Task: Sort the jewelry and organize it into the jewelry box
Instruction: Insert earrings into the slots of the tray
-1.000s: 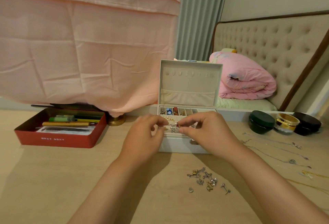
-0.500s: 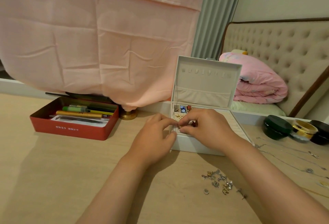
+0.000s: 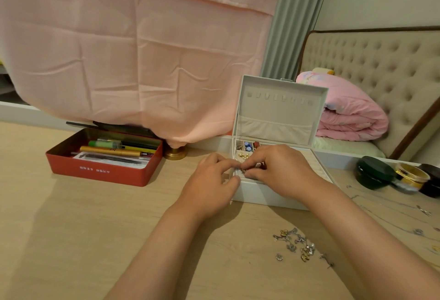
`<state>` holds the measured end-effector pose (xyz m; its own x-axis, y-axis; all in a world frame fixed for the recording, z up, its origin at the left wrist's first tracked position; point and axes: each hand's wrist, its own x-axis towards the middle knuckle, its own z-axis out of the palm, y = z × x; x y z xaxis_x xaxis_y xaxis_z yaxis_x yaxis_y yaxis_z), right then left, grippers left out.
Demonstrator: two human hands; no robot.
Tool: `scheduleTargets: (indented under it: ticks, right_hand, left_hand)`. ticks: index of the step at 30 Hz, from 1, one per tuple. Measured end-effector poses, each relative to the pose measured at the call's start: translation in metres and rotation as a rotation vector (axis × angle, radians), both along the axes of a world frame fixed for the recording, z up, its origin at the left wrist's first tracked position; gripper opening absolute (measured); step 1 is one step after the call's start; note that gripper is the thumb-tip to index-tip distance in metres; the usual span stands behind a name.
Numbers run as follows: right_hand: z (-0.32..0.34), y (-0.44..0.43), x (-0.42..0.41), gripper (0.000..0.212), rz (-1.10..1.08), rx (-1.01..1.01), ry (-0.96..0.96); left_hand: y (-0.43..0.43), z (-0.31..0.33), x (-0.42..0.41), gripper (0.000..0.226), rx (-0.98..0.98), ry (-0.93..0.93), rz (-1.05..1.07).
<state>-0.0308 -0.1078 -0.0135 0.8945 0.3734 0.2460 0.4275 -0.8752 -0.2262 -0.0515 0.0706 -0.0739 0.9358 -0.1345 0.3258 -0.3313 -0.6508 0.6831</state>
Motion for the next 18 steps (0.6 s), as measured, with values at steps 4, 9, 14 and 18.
scheduleTargets:
  ticks: [4, 9, 14, 18]
  right_hand:
    - [0.0010, 0.0014, 0.0000, 0.016, 0.048, -0.082, -0.006]
    - [0.0022, 0.0011, -0.0015, 0.015, 0.053, -0.070, -0.026]
    - [0.0001, -0.0012, -0.0015, 0.014, -0.005, -0.008, -0.021]
    - [0.0015, -0.0051, 0.0015, 0.027, -0.008, -0.032, -0.019]
  left_hand:
    - [-0.0007, 0.0002, -0.0001, 0.034, 0.000, -0.002, -0.005]
    - [-0.0012, 0.0000, -0.0004, 0.029, -0.004, -0.010, -0.008]
    - [-0.0009, 0.0004, -0.0003, 0.032, 0.007, -0.046, -0.001]
    - [-0.0024, 0.0023, -0.0017, 0.026, 0.023, -0.106, -0.016]
